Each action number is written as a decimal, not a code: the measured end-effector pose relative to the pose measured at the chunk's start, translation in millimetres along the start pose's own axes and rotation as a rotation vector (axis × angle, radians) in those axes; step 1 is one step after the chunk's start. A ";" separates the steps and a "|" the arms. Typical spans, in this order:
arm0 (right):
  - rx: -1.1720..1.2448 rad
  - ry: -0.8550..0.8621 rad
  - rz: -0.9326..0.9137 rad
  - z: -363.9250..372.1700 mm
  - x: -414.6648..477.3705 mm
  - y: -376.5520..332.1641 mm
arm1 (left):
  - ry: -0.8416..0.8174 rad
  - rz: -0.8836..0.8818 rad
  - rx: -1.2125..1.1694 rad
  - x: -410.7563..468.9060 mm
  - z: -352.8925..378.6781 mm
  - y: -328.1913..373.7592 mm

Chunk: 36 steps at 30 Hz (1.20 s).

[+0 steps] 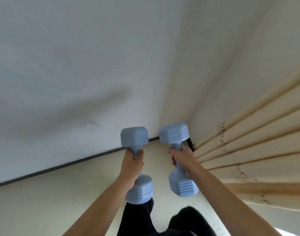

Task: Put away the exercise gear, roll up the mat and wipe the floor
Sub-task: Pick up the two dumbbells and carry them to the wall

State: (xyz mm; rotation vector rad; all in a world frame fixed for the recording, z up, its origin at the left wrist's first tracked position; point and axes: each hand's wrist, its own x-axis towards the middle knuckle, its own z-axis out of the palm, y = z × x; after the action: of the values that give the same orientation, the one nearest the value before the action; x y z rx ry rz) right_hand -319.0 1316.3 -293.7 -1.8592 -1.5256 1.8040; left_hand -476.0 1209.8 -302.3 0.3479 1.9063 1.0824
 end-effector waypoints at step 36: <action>-0.453 -0.150 0.296 117.4 589.9 438.7 | 0.046 -0.545 0.262 483.3 251.5 -501.2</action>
State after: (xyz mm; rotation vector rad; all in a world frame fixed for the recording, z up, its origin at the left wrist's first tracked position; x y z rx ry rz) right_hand -310.6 1461.3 -1023.9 -2.3022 -1.9324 1.8693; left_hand -459.5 1349.4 -1029.2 -0.0603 2.0214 0.4856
